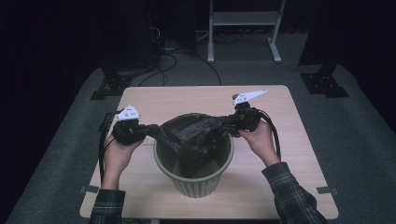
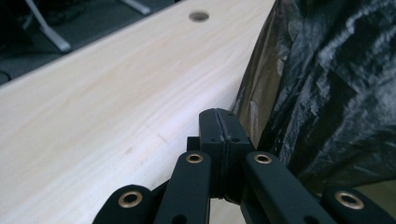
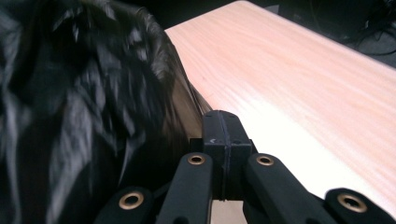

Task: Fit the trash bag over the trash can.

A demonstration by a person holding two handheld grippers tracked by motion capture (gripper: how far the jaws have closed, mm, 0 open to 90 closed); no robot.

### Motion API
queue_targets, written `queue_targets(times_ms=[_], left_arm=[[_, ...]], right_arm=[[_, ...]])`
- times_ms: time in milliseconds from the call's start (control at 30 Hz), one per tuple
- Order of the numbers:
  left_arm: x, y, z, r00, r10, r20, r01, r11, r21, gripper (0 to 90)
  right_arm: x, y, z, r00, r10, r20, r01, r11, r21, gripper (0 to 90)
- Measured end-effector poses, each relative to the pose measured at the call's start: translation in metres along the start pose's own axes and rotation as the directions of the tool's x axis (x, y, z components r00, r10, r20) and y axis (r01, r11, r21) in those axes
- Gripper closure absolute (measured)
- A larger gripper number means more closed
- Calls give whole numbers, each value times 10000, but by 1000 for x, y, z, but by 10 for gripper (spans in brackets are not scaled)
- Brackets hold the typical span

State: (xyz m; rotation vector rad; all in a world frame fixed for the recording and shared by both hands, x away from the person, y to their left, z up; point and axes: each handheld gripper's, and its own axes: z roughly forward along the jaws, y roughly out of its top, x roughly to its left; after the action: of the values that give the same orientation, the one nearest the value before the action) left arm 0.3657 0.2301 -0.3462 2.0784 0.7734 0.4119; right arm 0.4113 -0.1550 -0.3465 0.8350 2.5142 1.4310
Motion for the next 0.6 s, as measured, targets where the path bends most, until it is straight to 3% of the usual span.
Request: queue_targets(times_ms=[67,133,267,400,467,533,600], left_arm=[[0,-2,1,10000,-30,-30,30,10000,54,899],[0,-2,0,9999,-89,133,91,9998,-162,899],[-2,2,-2,9998,-3,213,8,9997,-229,898],[-3,3,-3,9997,11,224,-5,9996,-265,898],[-3,3,-2,9997,6,231,0,9997,-255,899],[-4,3,-2,9997,6,227,-1,9997,-226,899],[-4,4,-2,9997,32,238,-27,9997,-224,898]], right_arm=[[-2,-5,-3,9998,182,-92,-184,9997,-139,883],[-4,-6,-12,9992,331,220,-322,9987,-397,787],[-12,-4,-47,9968,784,151,-752,9853,-1534,699],[-10,3,-76,9968,596,-529,-694,9752,-2102,623],[-6,7,-82,9926,421,-1138,-669,9724,-2236,568],[-1,10,-82,9877,297,-1532,-614,9765,-2065,537],[2,11,-78,9880,222,-1529,-499,9825,-1794,514]])
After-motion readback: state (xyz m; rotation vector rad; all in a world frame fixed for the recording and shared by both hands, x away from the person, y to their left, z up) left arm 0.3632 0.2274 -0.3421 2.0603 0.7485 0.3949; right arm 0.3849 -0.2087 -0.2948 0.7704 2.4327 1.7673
